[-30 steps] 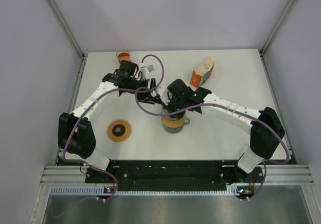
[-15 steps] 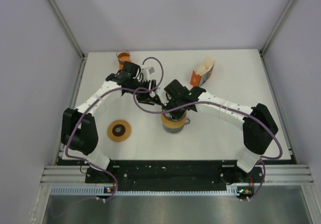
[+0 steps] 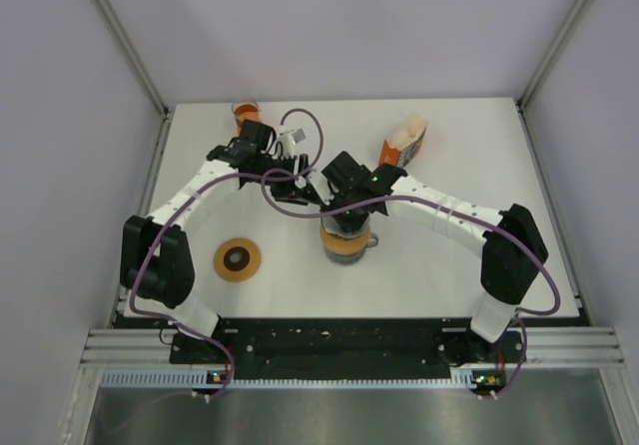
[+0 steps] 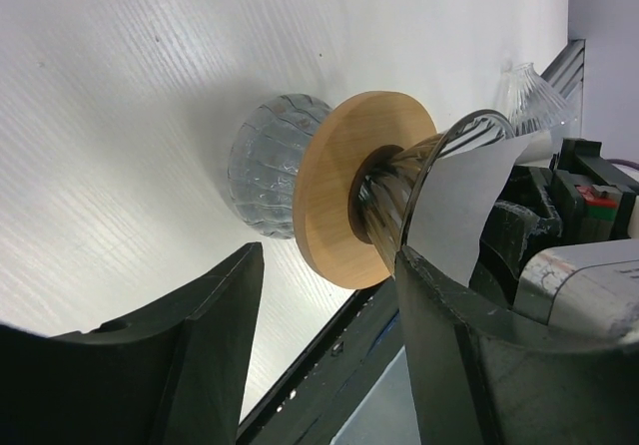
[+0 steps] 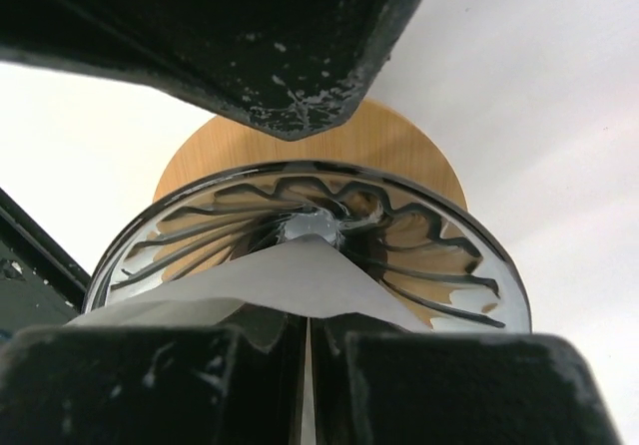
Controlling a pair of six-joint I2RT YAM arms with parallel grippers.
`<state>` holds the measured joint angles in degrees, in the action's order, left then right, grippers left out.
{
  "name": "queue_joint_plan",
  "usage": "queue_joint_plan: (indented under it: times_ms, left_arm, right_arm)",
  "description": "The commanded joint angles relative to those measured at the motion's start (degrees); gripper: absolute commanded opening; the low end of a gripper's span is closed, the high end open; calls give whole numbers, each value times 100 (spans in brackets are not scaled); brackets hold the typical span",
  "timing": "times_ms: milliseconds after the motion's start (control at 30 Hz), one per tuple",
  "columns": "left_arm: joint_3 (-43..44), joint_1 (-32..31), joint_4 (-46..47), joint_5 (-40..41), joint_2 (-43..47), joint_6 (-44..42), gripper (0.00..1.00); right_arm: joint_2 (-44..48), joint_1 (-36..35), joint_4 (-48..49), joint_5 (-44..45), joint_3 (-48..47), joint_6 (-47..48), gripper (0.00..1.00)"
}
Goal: Place the coffee filter in the dripper
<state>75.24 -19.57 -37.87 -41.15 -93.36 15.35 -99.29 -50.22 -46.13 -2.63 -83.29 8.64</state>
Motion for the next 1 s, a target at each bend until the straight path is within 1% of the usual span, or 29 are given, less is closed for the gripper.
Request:
queue_joint_plan:
  times_ms: [0,167,433,467,533,567,767,967]
  left_arm:
    - [43,-284,201,-851,336,47,61]
    - [43,-293,210,-869,380,38,61]
    - [140,-293,122,-860,433,-50,61]
    - [157,-275,96,-895,459,-76,61]
    - [201,-275,60,-974,494,-103,61]
    - [184,-284,60,-1009,512,-94,61]
    - [-141,-275,349,-1325,547,169,61]
    - [-308,-267,614,-1598,565,425,64]
  right_arm:
    - [199,-181,491,26,-434,-73,1]
    - [296,-181,491,17,-478,-82,9]
    - [234,-181,552,-71,-619,-82,13]
    - [225,-181,570,-53,-566,-82,11]
    - [199,-173,649,-53,-435,-73,1]
    - [190,-181,710,-79,-347,-82,0]
    - [103,-59,1185,-272,31,-267,0]
    - [-65,-41,1229,-273,75,-284,0]
